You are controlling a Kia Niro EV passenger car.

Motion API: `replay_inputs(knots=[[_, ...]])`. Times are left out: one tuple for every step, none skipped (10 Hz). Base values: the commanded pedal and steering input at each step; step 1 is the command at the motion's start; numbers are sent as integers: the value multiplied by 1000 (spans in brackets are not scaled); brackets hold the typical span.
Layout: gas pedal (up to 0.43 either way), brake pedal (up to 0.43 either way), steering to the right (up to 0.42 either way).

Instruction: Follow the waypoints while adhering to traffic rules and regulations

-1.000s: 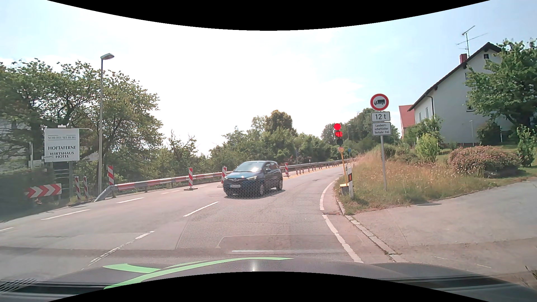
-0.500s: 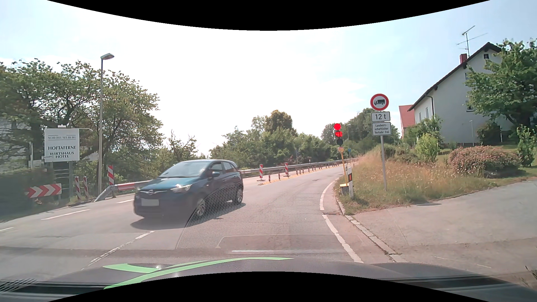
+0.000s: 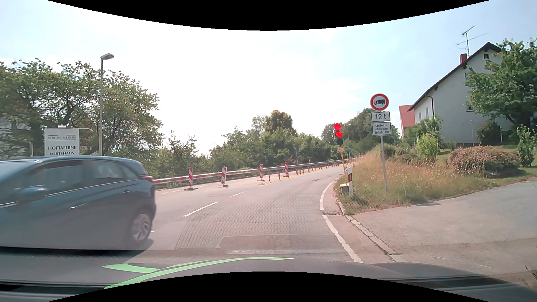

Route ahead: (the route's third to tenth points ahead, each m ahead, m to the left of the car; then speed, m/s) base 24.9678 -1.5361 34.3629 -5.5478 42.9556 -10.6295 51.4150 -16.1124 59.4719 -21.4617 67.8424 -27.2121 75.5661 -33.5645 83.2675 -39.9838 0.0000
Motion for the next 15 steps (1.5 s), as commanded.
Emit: replay_inputs(knots=[[0, 329, 72], [0, 329, 71], [0, 329, 72], [0, 329, 71], [0, 323, 72], [0, 329, 72], [0, 329, 71], [0, 329, 72], [0, 329, 71], [0, 323, 72], [0, 329, 72], [0, 329, 72], [0, 329, 72], [0, 329, 72], [0, 329, 72]])
